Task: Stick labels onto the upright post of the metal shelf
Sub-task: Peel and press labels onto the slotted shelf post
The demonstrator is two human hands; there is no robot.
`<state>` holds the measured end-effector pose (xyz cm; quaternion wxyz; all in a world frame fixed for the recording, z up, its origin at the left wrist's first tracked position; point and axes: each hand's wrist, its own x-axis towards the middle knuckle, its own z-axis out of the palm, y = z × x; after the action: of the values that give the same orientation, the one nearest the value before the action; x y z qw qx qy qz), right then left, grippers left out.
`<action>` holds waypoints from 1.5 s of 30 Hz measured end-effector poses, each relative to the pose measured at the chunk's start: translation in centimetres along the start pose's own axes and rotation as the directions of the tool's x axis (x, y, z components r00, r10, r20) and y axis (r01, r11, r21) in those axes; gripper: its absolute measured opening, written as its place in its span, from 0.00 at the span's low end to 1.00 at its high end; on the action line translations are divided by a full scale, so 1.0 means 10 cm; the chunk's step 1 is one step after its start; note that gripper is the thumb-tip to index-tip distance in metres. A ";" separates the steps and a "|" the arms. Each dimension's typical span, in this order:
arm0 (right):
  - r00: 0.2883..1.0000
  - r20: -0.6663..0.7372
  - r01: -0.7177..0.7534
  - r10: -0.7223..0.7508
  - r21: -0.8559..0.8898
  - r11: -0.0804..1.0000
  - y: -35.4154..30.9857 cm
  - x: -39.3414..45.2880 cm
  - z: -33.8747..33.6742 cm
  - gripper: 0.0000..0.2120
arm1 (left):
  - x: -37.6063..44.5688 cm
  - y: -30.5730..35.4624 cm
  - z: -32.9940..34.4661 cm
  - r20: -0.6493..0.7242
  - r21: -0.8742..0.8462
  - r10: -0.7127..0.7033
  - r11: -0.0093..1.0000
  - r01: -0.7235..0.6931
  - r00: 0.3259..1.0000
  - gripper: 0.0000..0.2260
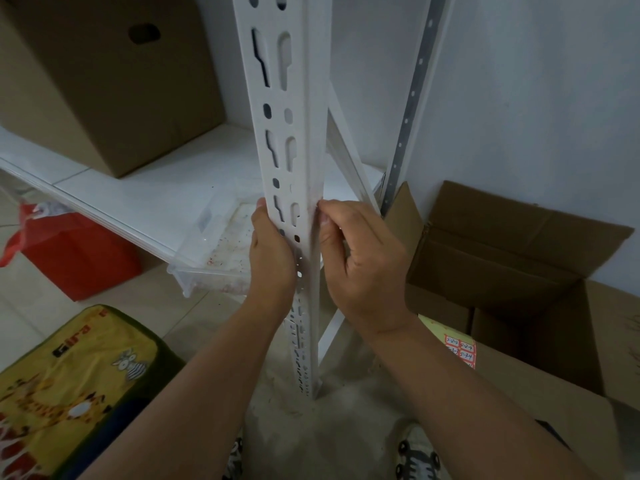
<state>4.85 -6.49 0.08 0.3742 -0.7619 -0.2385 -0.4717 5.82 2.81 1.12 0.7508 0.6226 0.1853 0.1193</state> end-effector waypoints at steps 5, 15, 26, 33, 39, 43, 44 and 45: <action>1.000 0.011 0.001 -0.001 0.001 1.000 0.00 0.02 -0.01 0.05 | 0.01 -0.02 0.00 -0.018 0.018 0.029 0.999 -0.028 0.999 0.22; 1.000 0.019 -0.012 0.012 0.006 1.000 0.00 0.01 -0.01 0.05 | 0.02 -0.04 0.00 -0.014 0.033 0.042 0.999 -0.042 0.999 0.22; 0.998 0.013 -0.057 0.056 0.030 0.998 -0.01 0.00 0.00 0.05 | 0.03 -0.04 0.01 -0.023 0.010 0.029 1.000 -0.029 0.999 0.21; 0.940 0.056 -0.340 0.337 0.255 0.905 -0.10 0.01 -0.04 0.06 | 0.03 -0.03 0.00 -0.017 0.055 0.063 0.997 -0.062 0.998 0.21; 0.970 0.050 -0.243 0.238 0.169 0.955 -0.06 0.12 -0.04 0.06 | 0.02 -0.01 -0.02 -0.011 0.065 0.067 0.996 -0.066 0.998 0.21; 0.993 0.100 -0.073 0.068 0.045 0.996 0.02 0.16 -0.08 0.06 | -0.01 0.02 -0.02 0.004 0.078 0.063 0.995 -0.063 0.998 0.21; 0.992 0.121 -0.043 0.040 0.022 0.999 0.04 0.17 -0.10 0.06 | -0.02 0.03 -0.02 0.002 0.082 0.067 0.994 -0.067 0.998 0.21; 0.990 0.143 -0.016 0.015 0.006 1.000 0.06 0.18 -0.11 0.06 | -0.03 0.03 -0.02 0.002 0.085 0.072 0.994 -0.072 0.997 0.21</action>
<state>5.46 -7.75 1.75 0.3624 -0.7942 -0.2604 -0.4124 5.51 2.91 1.43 0.7187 0.6603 0.1681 0.1386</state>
